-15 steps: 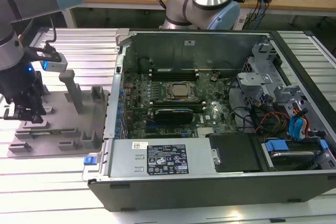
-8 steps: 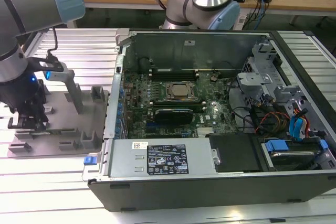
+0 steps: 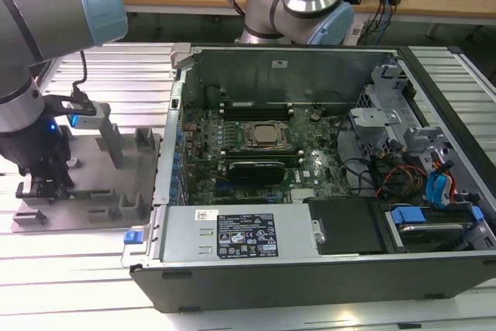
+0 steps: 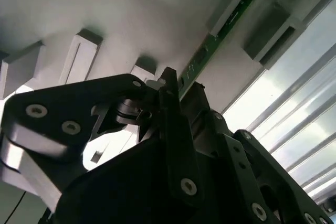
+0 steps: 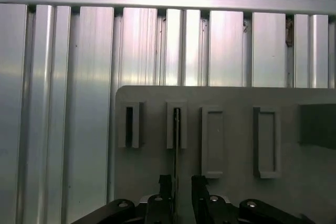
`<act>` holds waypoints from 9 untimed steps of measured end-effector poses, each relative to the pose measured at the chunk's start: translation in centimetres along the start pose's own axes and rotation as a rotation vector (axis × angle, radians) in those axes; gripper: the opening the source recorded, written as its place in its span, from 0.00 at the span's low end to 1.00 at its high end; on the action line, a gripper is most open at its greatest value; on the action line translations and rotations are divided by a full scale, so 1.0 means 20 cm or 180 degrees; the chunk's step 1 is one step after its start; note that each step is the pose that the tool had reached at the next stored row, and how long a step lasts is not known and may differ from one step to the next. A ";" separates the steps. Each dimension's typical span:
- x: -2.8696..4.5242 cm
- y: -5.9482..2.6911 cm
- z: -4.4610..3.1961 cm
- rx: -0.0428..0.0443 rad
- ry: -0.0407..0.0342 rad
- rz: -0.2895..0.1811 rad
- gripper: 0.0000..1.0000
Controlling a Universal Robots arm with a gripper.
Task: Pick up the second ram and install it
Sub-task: 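Pick up the second ram and move it above second insertion slot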
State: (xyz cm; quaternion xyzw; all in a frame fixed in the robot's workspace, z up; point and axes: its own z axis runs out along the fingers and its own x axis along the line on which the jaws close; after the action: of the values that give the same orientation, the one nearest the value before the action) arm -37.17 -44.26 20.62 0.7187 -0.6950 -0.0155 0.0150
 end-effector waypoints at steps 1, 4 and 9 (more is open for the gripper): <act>0.002 0.001 -0.003 -0.0003 -0.0007 -0.0001 0.28; 0.016 -0.003 -0.001 0.0003 -0.0133 -0.0010 0.28; 0.085 -0.010 0.006 0.0006 -0.0239 -0.0015 0.28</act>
State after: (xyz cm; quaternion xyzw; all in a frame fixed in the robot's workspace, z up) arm -36.93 -45.95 20.49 0.7193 -0.6934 -0.0419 -0.0118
